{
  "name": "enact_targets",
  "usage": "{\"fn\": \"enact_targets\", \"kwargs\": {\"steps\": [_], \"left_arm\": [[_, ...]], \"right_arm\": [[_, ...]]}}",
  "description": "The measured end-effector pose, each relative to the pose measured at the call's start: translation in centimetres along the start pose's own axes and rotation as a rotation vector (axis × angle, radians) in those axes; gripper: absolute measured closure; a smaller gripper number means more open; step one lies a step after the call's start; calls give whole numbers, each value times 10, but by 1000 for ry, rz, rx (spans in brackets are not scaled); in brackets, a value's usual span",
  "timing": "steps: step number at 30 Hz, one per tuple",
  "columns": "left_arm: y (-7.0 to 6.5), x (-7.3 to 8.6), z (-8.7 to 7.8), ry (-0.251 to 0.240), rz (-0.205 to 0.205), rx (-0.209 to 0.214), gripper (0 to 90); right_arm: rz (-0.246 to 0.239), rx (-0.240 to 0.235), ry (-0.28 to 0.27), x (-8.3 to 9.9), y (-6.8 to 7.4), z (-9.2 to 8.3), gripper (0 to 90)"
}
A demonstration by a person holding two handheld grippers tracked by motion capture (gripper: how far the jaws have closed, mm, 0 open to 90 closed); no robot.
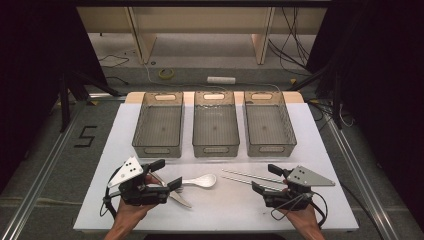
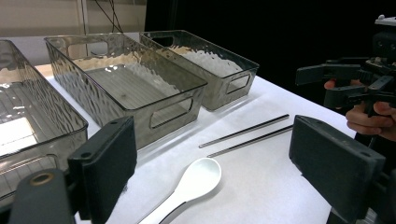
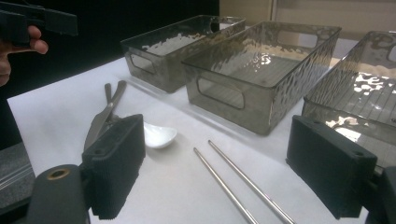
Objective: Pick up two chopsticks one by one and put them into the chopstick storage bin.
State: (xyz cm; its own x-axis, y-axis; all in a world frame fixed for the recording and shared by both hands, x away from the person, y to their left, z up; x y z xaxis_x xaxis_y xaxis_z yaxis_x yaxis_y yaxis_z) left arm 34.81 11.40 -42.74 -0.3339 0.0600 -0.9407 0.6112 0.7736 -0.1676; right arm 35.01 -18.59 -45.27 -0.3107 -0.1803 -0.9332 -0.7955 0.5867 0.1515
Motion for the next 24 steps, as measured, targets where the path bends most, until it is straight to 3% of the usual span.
{"fn": "enact_targets", "kwargs": {"steps": [17, 21, 24], "left_arm": [[-1, 1, 1, 7, -5, 7, 147], [-1, 0, 1, 5, -5, 7, 146], [0, 0, 1, 3, -9, 7, 149]], "right_arm": [[-43, 15, 75, -6, -6, -4, 228], [-72, 24, 143, -10, -11, -5, 239], [-111, 31, 242, -9, -16, -5, 270]]}}
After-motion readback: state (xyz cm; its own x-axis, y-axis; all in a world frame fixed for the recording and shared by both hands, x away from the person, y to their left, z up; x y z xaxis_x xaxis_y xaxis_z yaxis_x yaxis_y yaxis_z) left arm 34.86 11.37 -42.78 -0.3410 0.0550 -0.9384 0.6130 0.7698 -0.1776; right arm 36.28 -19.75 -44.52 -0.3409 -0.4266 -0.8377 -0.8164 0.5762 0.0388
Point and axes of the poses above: each handheld gripper's, and its own axes: z roughly forward along the jaws, x roughly out of its underside, y roughly to its left, the point moved 8 cm from there along z, roughly forward along the jaws, and after that the axes turned 9 degrees about -x, right-handed, at the moved point
